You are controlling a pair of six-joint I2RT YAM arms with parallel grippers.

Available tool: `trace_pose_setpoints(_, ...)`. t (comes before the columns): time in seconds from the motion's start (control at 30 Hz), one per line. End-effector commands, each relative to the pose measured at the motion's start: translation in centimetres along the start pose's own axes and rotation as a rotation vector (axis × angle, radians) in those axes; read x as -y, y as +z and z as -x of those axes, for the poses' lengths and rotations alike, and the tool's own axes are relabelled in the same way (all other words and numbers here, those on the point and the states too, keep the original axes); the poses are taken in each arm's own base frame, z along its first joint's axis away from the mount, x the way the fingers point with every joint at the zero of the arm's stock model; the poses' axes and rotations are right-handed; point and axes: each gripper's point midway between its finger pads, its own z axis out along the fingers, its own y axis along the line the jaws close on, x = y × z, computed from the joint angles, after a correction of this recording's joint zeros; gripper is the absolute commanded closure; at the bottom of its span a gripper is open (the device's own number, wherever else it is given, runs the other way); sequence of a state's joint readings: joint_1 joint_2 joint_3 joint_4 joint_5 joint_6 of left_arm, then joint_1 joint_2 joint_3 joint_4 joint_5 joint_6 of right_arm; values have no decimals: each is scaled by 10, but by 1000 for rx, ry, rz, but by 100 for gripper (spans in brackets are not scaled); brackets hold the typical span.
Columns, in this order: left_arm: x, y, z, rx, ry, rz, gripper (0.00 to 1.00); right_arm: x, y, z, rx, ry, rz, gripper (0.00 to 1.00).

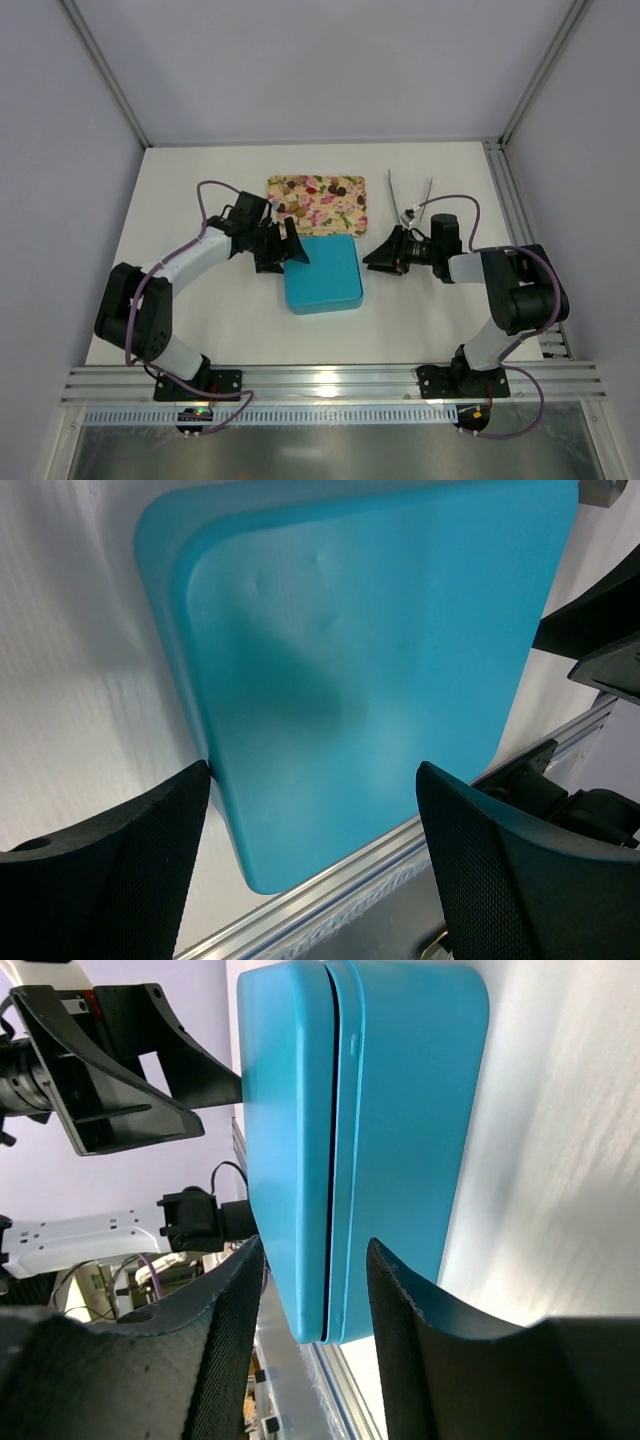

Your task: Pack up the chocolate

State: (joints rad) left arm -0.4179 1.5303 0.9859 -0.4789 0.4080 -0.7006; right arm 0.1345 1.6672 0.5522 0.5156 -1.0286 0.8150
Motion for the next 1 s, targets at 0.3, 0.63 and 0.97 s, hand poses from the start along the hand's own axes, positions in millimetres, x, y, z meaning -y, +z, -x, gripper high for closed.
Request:
trace_pose_setpoints(0.3,24,8,9,12,27,-20,19,-6,1,2,13,-154,-166,42)
trace_pose_setpoints(0.63,23,10,8,-4,34,19,19,4,14,-12,-30,-161,-253,41)
trace_pose_setpoints(0.97,-6,27,-10,-66,11,164,21,15,19,-31,-55,-146,-267,55)
